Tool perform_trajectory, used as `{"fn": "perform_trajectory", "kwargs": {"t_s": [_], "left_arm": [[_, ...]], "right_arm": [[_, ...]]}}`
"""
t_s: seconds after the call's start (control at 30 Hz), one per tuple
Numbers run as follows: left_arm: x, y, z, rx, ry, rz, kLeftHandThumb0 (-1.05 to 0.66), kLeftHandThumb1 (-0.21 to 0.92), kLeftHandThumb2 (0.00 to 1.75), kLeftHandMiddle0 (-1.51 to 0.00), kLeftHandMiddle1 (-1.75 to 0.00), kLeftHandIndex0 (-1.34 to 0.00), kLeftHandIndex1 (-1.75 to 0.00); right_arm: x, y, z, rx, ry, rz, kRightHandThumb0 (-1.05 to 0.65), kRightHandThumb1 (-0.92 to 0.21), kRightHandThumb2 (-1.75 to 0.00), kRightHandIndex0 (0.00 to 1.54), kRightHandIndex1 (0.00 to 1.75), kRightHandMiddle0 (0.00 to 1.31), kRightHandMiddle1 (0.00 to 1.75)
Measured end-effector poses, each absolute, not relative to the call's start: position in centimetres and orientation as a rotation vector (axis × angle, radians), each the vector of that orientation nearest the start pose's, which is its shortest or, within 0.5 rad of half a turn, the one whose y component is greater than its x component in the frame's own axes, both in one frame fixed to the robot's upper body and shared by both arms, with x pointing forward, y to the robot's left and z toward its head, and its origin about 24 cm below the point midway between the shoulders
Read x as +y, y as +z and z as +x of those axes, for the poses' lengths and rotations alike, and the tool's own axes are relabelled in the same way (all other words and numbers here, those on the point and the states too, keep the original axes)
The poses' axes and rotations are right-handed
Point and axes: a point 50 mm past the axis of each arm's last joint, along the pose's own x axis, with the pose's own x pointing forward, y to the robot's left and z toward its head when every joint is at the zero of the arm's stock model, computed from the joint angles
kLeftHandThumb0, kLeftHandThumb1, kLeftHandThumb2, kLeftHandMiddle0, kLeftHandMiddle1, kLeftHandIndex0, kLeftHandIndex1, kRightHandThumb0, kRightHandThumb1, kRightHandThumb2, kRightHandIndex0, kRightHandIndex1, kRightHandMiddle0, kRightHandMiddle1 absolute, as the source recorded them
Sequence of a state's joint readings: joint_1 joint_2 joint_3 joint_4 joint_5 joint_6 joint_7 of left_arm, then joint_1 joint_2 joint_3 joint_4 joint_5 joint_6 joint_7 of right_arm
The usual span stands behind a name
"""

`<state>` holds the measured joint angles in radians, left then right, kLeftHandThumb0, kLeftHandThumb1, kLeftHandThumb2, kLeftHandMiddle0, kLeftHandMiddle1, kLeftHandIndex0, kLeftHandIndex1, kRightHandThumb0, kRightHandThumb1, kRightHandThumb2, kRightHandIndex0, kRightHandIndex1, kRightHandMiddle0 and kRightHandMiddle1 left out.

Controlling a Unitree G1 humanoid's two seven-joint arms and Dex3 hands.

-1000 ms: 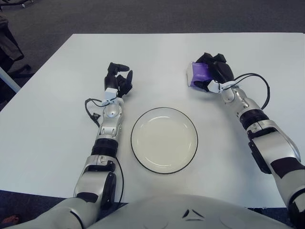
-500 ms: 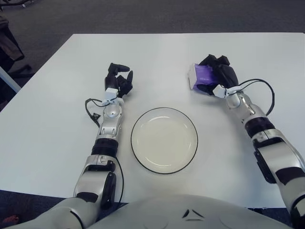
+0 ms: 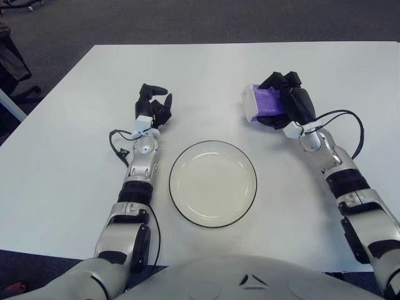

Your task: Put the tissue paper into the plate.

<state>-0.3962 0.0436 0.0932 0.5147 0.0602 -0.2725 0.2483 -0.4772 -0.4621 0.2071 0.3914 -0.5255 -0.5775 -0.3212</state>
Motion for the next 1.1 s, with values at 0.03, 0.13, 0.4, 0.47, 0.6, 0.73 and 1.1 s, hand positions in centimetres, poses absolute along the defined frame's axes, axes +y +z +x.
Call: {"fn": "perform_trajectory", "kwargs": {"t_s": [0.03,0.13,0.4,0.47,0.6,0.73,1.1], "left_arm": [[16.3,5.8,32.3,-0.150,0.230,0.068,-0.37,0.84,0.46,-0.82,-1.75,-0.43,-1.55],[16.3,5.7,32.4,-0.145,0.229,0.070,-0.36,0.87,0.40,-0.81,-1.75,-0.43,-1.54],[16.4,5.5,32.6,-0.133,0.223,0.071,-0.36,0.89,0.36,-0.80,-1.75,-0.44,-1.52],[16.4,5.6,32.6,-0.134,0.224,0.070,-0.36,0.89,0.35,-0.80,-1.75,-0.44,-1.52],[16.5,5.6,32.7,-0.133,0.224,0.067,-0.36,0.90,0.35,-0.79,-1.75,-0.44,-1.52],[16.5,5.6,32.7,-0.132,0.221,0.067,-0.36,0.90,0.34,-0.79,-1.75,-0.44,-1.52],[16.6,5.7,32.8,-0.138,0.218,0.067,-0.36,0.90,0.33,-0.78,-1.75,-0.44,-1.52]], "right_arm": [[-15.9,13.8,31.5,-0.770,0.128,-0.875,0.00,-0.30,-1.34,0.59,1.75,0.45,1.71],[-15.3,15.0,30.9,-0.834,0.143,-0.854,0.00,-0.31,-1.32,0.59,1.75,0.45,1.70],[-14.4,15.9,29.9,-0.933,0.223,-0.829,0.03,-0.72,-0.47,0.80,1.75,0.59,1.74],[-14.2,16.0,29.8,-0.946,0.242,-0.829,0.03,-0.78,-0.37,0.81,1.75,0.60,1.74],[-13.9,15.9,29.6,-0.965,0.278,-0.830,0.02,-0.81,-0.31,0.82,1.75,0.60,1.75],[-13.1,16.0,29.3,-0.979,0.320,-0.829,0.02,-0.83,-0.29,0.83,1.75,0.60,1.75],[-11.0,16.5,27.7,-1.051,0.506,-0.856,0.05,-0.86,-0.26,0.81,1.75,0.61,1.75]]}}
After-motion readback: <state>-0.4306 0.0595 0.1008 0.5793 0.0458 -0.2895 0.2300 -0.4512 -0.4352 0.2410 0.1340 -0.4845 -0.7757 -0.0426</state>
